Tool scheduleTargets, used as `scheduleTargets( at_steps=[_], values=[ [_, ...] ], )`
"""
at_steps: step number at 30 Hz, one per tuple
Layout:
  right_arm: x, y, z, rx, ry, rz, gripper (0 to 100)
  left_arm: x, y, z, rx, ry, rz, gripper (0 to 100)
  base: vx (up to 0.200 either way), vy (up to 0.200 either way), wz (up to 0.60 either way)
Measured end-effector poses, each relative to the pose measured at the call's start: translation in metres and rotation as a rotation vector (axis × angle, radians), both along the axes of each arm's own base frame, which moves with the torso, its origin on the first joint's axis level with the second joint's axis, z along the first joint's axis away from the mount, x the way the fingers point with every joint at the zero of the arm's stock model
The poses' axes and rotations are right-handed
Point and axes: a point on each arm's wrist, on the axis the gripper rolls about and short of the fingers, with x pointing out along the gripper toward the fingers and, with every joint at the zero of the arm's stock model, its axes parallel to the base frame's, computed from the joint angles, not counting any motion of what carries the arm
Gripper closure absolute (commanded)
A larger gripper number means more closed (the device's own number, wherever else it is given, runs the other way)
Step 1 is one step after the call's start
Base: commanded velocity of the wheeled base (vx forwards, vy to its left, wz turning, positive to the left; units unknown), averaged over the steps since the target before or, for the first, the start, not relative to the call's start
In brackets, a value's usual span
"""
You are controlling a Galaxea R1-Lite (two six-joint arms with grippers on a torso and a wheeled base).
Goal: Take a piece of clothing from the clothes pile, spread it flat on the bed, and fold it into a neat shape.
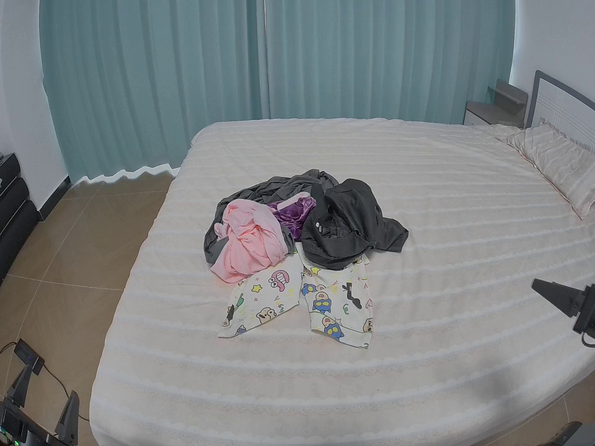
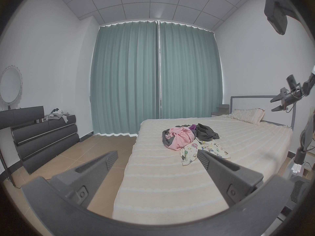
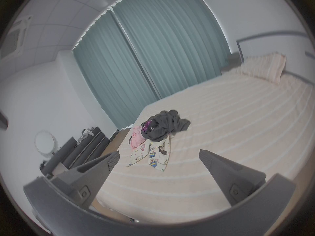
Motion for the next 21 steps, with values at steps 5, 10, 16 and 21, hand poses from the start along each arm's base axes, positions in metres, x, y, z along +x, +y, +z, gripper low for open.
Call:
scheduleTargets(
  at_steps=[5,10,16,21],
  values=[
    [0.048,0.014,-0.012,0.079,0.133,0.006,0,0.000,0.000,0.000,0.000,0.000,0.000,0,0.000,0.000,0.00],
    [0.094,0.032,-0.033,0.139,0.263,-0.014,0,0.000,0.000,0.000,0.000,0.000,0.000,0,0.000,0.000,0.00],
    [0.149,0.062,-0.072,0.180,0.407,-0.054,0,0.000,0.000,0.000,0.000,0.000,0.000,0,0.000,0.000,0.00],
    [0.193,0.095,-0.120,0.179,0.508,-0.090,0,0.000,0.000,0.000,0.000,0.000,0.000,0,0.000,0.000,0.00]
  ],
)
